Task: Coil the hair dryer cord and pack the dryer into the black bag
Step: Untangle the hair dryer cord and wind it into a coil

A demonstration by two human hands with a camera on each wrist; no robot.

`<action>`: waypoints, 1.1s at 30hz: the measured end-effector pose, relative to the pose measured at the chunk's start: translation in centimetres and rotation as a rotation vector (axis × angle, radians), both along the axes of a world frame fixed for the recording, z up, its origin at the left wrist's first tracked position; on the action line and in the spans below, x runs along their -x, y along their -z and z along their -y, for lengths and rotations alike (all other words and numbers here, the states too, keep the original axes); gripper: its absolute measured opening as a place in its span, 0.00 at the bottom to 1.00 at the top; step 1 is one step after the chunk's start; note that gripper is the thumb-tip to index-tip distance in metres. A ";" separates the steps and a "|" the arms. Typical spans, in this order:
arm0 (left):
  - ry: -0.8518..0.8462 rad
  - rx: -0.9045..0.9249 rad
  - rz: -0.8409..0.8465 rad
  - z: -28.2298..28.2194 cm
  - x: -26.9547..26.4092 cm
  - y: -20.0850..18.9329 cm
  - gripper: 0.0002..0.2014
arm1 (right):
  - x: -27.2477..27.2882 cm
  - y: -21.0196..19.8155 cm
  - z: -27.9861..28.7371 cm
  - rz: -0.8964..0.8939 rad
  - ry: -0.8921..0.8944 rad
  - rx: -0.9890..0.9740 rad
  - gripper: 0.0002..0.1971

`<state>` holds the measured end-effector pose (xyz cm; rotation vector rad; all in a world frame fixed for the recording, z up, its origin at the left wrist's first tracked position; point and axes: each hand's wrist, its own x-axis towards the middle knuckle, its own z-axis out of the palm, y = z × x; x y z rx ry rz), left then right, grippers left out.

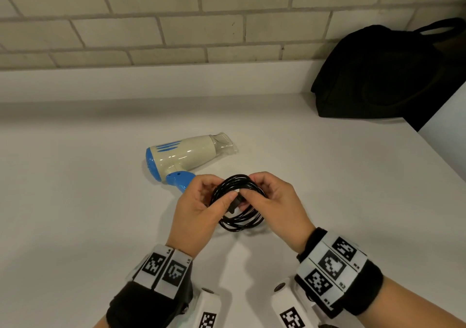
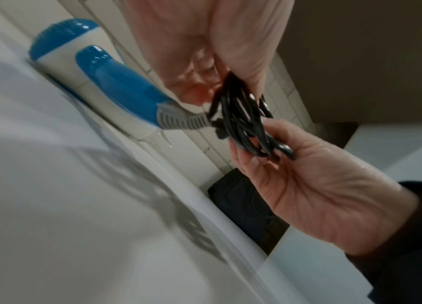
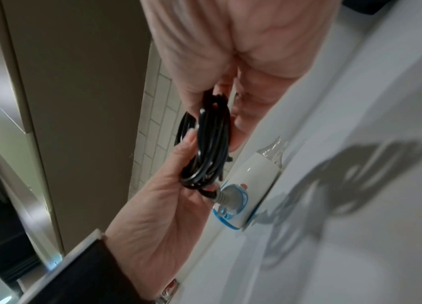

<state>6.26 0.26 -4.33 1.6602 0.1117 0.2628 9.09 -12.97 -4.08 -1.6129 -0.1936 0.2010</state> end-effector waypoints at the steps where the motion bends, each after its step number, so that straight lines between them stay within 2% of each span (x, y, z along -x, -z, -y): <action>1: -0.013 0.004 -0.022 -0.2 -0.1 0.3 0.12 | -0.1 0.1 0.1 0.002 -0.001 0.002 0.08; 3: -0.018 -0.029 -0.092 -0.4 -0.1 0.9 0.10 | -0.3 0.3 0.2 0.004 -0.007 0.016 0.08; 6: 0.066 -0.063 -0.175 -0.5 0.4 1.4 0.03 | -0.5 0.7 0.3 0.001 -0.029 0.047 0.09; 10: 0.112 -0.106 -0.155 -0.5 0.7 1.7 0.06 | -0.6 1.0 0.1 -0.015 -0.065 0.048 0.08; 16: 0.182 -0.007 -0.149 -0.6 0.9 1.1 0.09 | -1.0 0.2 0.0 -0.079 -0.127 -0.064 0.09; 20: 0.141 0.079 -0.187 -0.6 0.8 1.3 0.08 | -1.2 0.5 0.3 -0.124 -0.120 -0.094 0.09; 23: 0.092 0.143 -0.213 -0.8 0.6 1.2 0.12 | -1.3 0.4 0.2 -0.085 -0.087 -0.056 0.10; 28: 0.029 0.130 -0.211 -0.8 0.5 1.1 0.19 | -1.3 0.1 -0.3 0.011 -0.070 0.015 0.13; 33: -0.003 0.156 -0.211 -0.6 0.4 1.2 0.20 | -1.1 -0.2 -0.4 0.032 -0.063 0.023 0.15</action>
